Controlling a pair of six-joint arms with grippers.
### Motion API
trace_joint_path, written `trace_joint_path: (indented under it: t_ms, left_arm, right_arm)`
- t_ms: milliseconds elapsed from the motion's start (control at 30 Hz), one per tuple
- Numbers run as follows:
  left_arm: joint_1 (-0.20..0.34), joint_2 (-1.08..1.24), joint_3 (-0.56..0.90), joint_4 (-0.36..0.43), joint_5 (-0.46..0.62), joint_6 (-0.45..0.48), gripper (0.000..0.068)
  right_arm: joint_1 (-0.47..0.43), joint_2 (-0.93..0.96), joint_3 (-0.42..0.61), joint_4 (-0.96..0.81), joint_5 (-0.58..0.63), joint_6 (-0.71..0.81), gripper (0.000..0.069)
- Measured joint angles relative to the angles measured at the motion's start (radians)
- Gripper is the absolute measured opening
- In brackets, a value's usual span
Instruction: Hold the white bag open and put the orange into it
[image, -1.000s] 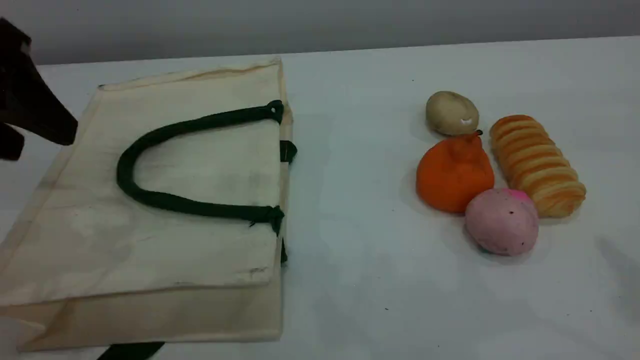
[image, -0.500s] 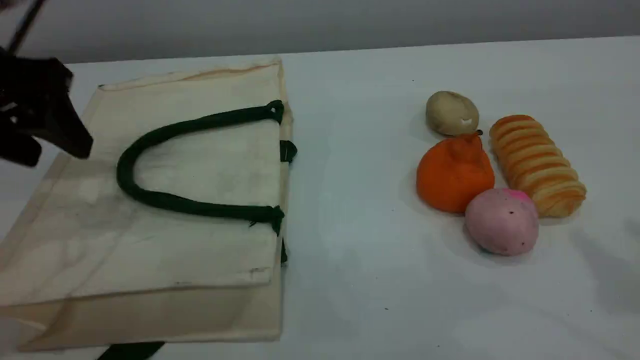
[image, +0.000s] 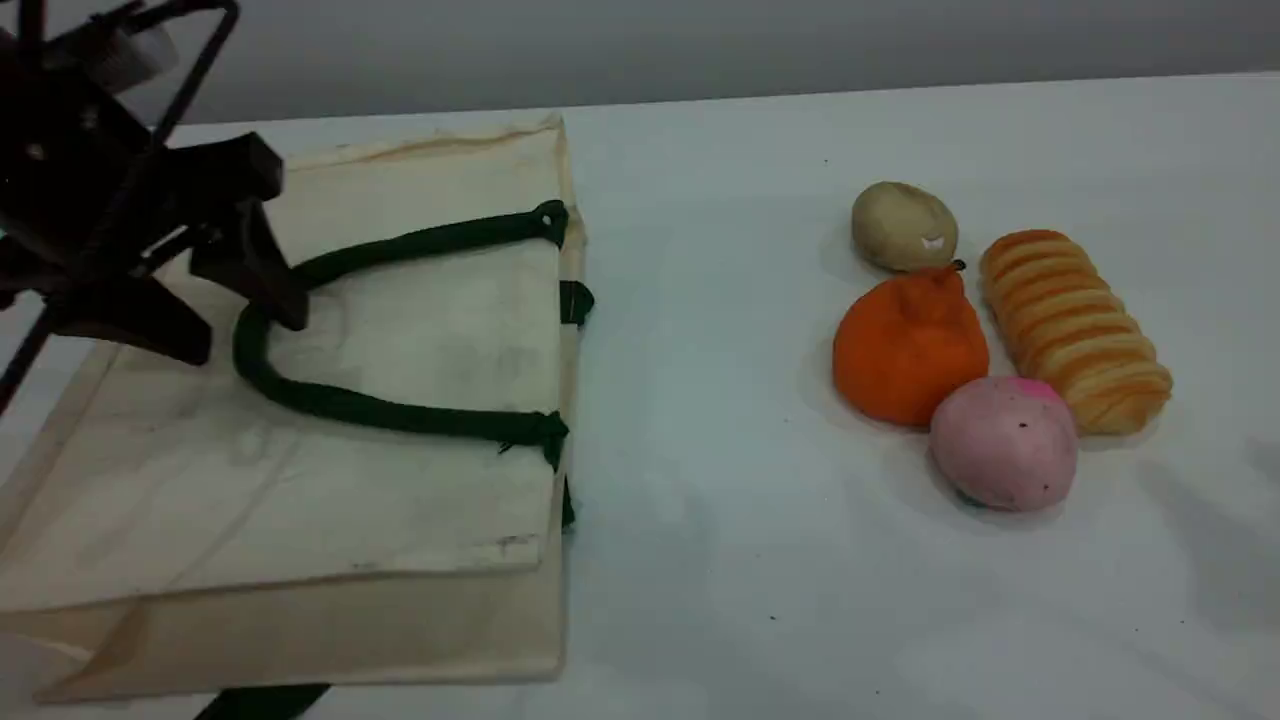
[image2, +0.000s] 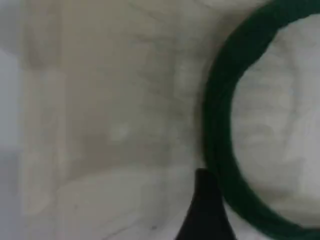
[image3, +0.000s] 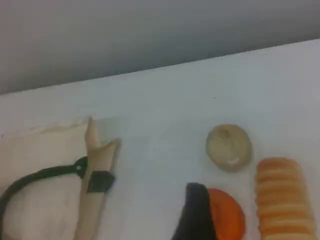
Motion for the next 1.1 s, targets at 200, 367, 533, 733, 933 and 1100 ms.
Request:
trace_joint_path:
  t_ms: [200, 367, 533, 733, 933, 1100]
  left_arm:
    - [-0.002, 0.023, -0.007, 0.001, 0.024, -0.039, 0.0470]
    - [-0.002, 0.023, -0.007, 0.054, 0.028, -0.090, 0.0470]
    - [-0.002, 0.023, -0.006, 0.081, 0.004, -0.122, 0.0470]
    - [-0.002, 0.023, -0.006, 0.072, -0.019, -0.124, 0.0470]
    - [-0.002, 0.070, -0.006, 0.070, -0.027, -0.172, 0.0470]
    - [-0.002, 0.136, -0.006, 0.064, -0.041, -0.182, 0.0460]
  right_arm:
    - [0.000, 0.000, 0.000, 0.000, 0.001, 0.000, 0.0540]
    - [0.000, 0.000, 0.000, 0.000, 0.002, -0.017, 0.0540]
    - [0.000, 0.000, 0.000, 0.000, 0.007, -0.024, 0.0540]
    - [0.000, 0.000, 0.000, 0.000, 0.011, -0.024, 0.0540]
    - [0.000, 0.000, 0.000, -0.001, 0.011, -0.024, 0.0540]
    - [0.000, 0.000, 0.000, -0.001, 0.011, -0.024, 0.0540]
